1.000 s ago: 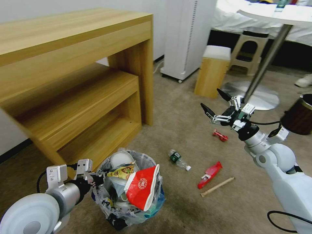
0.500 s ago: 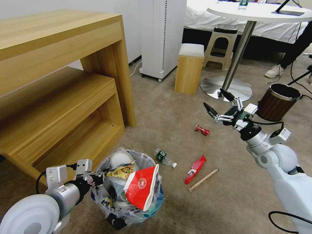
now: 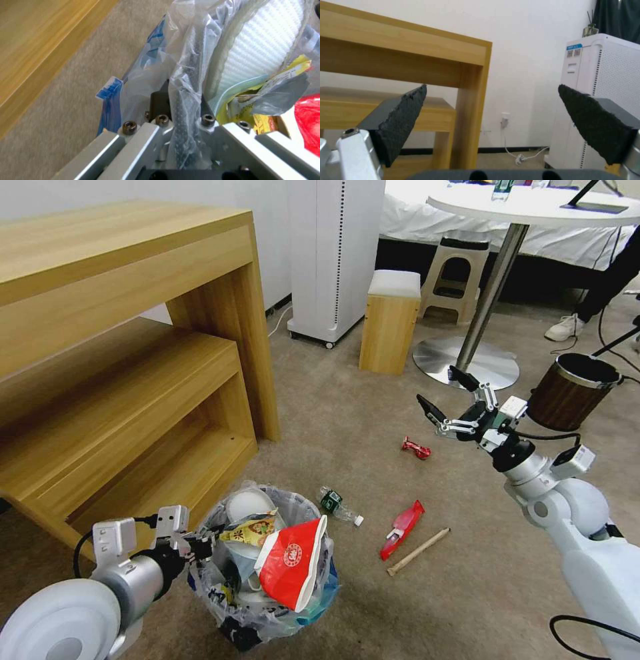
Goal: Pick up the trash bin and place the garbage on the floor into it.
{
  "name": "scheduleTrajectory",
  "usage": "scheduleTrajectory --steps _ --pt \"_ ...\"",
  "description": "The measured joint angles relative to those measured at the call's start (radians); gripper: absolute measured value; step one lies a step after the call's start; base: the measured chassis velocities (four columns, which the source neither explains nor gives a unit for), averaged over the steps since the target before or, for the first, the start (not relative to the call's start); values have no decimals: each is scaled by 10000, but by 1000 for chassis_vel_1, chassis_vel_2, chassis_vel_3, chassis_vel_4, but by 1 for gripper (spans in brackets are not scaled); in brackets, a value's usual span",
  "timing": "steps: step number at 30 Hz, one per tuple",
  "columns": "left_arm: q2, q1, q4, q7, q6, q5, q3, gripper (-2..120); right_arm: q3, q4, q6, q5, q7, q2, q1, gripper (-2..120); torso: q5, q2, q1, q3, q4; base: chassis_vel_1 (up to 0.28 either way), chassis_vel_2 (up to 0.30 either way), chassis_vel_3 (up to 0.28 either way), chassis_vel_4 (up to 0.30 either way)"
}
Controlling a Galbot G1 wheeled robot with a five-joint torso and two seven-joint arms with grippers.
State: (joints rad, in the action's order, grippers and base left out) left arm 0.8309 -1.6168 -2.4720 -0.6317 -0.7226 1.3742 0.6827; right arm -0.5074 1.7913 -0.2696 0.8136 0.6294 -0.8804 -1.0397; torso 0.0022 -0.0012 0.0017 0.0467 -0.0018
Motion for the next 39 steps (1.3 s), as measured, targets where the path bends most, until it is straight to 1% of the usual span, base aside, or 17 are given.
scheduleTrajectory --steps 8,14,15,16,18,20,21,23,24,26,28,29,30,32,33,34,39 --pt "48 -79 -66 -2 -11 -37 48 1 13 2 -98 8 -1 -9 -10 100 -1 -1 4 5 -1 -167 159 160 -161" --pt "96 -123 -108 -8 -16 -82 73 1 86 85 -115 -164 -413 15 -183 100 -1 -1 6 5 3 -37 61 47 -34" --pt "106 -139 -116 -8 -19 -104 75 1 111 124 -51 -317 -698 42 -300 100 0 -1 3 1 1 44 -58 -54 48" --pt "120 -154 -116 -7 -20 -142 79 1 135 187 258 -673 -1225 132 -533 100 0 -1 1 0 -1 60 -58 -33 7" --pt "122 -155 -117 -5 -22 -152 81 1 135 225 487 -843 -1406 194 -656 100 1 0 0 0 -1 30 -29 -16 3" --pt "134 -156 -135 1 -23 -191 115 1 158 493 2608 -1922 -2549 674 -1395 100 1 -1 0 0 -2 0 0 0 0" --pt "134 -156 -135 1 -23 -191 115 1 158 493 2608 -1922 -2549 674 -1395 100 1 -1 0 0 -2 0 0 0 0" --pt "145 -155 -167 5 -23 -204 121 1 347 540 3560 -2345 -2620 1007 -1715 100 0 -1 0 1 -3 0 0 0 0" --pt "145 -155 -167 5 -23 -204 121 1 347 540 3560 -2345 -2620 1007 -1715 100 0 -1 0 1 -3 0 0 0 0" --pt "155 -158 -194 11 -23 -207 121 1 572 392 3826 -2762 -2011 1214 -1744 100 0 0 0 0 -2 0 0 0 0" --pt "176 -183 -216 20 -25 -220 124 1 988 -76 3919 -3567 -494 1388 -1379 100 2 0 0 0 0 0 0 0 0" --pt "176 -183 -216 20 -25 -220 124 1 988 -76 3919 -3567 -494 1388 -1379 100 2 0 0 0 0 0 0 0 0" --pt "184 -195 -225 25 -27 -228 134 1 1232 -438 3934 -4210 415 1454 -1036 100 1 -1 0 1 4 0 0 0 0" --pt "187 -202 -226 25 -27 -232 142 1 1311 -564 3933 -4449 704 1470 -921 100 -1 0 1 1 2 0 0 0 0" --pt "187 -234 -231 38 -27 -236 167 1 1604 -1017 3912 -5469 1736 1486 -495 100 1 0 1 1 2 0 0 0 0" --pt "186 -244 -231 44 -29 -237 174 1 1750 -1243 3892 -5964 2239 1498 -269 100 3 -1 1 3 1 0 0 0 0" --pt "142 -118 -140 78 -30 -238 107 1 2096 -1770 3836 -7058 3165 1535 126 100 0 -1 1 2 2 0 0 0 0"
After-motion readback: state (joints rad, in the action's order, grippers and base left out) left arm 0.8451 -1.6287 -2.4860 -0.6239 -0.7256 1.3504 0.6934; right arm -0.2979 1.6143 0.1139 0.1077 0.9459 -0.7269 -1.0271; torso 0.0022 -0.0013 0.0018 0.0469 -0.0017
